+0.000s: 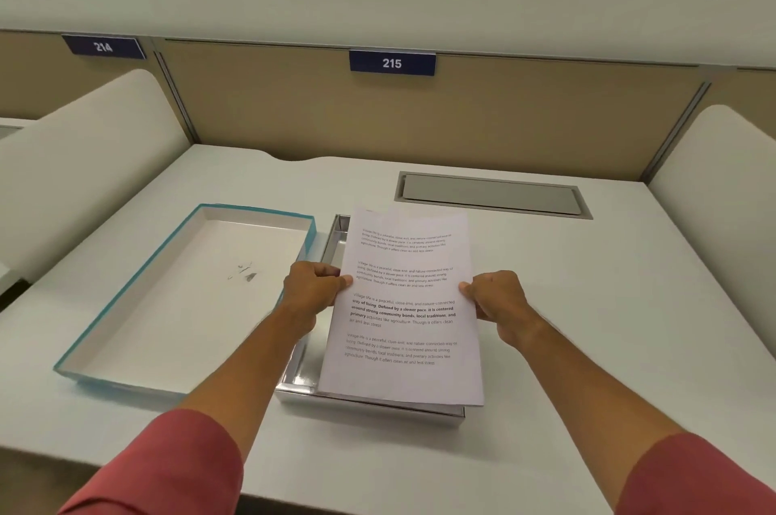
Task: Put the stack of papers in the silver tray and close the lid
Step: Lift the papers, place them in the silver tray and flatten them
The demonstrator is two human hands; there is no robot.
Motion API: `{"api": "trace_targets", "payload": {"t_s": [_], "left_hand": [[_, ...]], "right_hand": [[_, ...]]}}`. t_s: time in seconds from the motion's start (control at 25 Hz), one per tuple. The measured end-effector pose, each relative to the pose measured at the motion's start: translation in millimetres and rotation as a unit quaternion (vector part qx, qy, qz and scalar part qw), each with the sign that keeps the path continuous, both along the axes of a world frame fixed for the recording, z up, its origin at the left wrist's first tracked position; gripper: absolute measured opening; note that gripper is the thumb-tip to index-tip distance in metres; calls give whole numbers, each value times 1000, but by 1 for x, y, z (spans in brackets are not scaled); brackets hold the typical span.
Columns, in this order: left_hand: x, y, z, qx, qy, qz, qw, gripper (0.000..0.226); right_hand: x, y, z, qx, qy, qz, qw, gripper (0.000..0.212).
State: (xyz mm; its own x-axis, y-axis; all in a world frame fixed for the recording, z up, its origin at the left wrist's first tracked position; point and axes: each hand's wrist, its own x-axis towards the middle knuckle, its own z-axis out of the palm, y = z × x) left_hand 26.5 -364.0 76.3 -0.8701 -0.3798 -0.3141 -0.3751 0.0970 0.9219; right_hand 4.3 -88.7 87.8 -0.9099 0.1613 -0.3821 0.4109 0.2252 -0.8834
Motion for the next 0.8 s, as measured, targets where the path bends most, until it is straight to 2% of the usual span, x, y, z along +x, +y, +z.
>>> {"api": "trace_targets", "payload": {"t_s": [0.28,0.52,0.8], "left_hand": [[-18,2,-12,-57,-58,19,997,14],[-31,-3,-19,-112,-104,16,988,15],[-46,-10,-26,-134,-120,-30,983,19]], "right_hand": [[-24,-17,-21,34,-40,38,998,5],[-34,-37,-21,97,-51,45,993,12],[-39,-55,-24,174,-66,28,982,20]]}}
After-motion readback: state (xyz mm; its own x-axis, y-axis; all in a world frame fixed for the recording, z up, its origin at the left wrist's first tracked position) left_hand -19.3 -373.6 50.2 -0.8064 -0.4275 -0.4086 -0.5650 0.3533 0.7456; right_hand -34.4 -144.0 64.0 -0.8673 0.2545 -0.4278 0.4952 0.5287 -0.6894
